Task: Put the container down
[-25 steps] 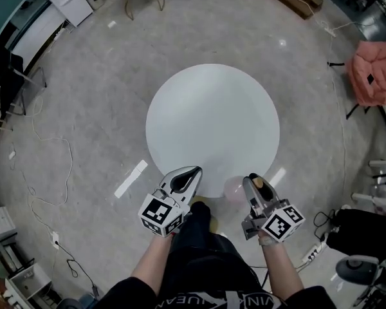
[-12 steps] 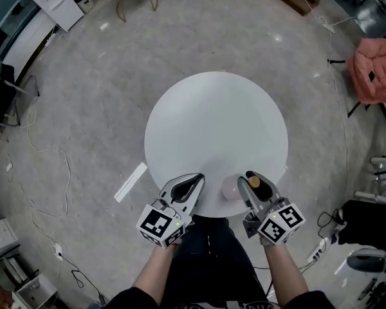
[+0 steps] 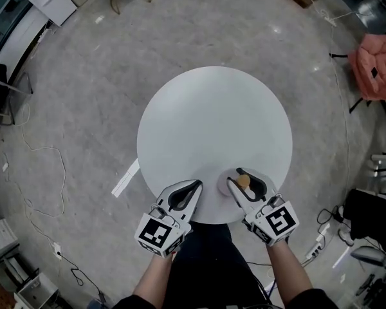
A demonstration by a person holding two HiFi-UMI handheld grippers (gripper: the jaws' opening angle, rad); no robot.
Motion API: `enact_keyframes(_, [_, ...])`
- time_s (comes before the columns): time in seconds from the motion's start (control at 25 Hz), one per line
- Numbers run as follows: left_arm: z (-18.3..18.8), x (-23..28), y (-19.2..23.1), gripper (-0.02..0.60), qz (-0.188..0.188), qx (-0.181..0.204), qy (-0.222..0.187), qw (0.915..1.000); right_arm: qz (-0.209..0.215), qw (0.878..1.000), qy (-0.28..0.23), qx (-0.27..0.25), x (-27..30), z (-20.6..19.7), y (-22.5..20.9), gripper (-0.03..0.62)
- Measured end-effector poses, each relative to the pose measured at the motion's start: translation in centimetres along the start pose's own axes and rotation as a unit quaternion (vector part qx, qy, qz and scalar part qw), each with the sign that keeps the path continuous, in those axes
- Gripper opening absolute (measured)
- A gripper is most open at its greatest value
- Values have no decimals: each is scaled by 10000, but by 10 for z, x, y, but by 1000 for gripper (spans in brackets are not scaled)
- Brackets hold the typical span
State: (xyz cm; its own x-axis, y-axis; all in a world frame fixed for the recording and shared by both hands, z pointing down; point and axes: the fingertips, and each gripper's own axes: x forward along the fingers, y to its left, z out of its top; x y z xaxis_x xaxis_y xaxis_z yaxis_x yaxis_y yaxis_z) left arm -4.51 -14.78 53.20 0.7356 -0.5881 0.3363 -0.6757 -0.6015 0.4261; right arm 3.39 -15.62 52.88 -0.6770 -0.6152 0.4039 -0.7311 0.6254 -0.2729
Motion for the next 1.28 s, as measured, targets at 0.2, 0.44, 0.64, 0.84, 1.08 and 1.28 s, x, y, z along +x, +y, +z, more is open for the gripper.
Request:
enact_keyframes(0.2, [-6,7,-1,15,-53,184,226,9996,-25,9998,-83,-199,11,2,-5,129])
enact_keyframes(0.44, [-10,8,4,15,-76,220,309,9993,-102,9986,-100,-505,24,5,-11,129])
enact_keyframes(0.64, [-10,10,8,14,-36,155,289,9995,-85,9975,-197,-667,33,8,-14,129])
enact_keyframes(0.84, [-12,13,8,14,-58,18,292,9996,-26,9967,-250,-776,39,11,-14,129])
enact_keyframes(1.08, [-15,13,10,15,-12,-28,259,9997,9,9939,-245,-1074,43,9,-10,129])
enact_keyframes(1.28, [-19,13,9,14,1,-44,235,9997,-42,9927,-194,-1187,40,3,-8,129])
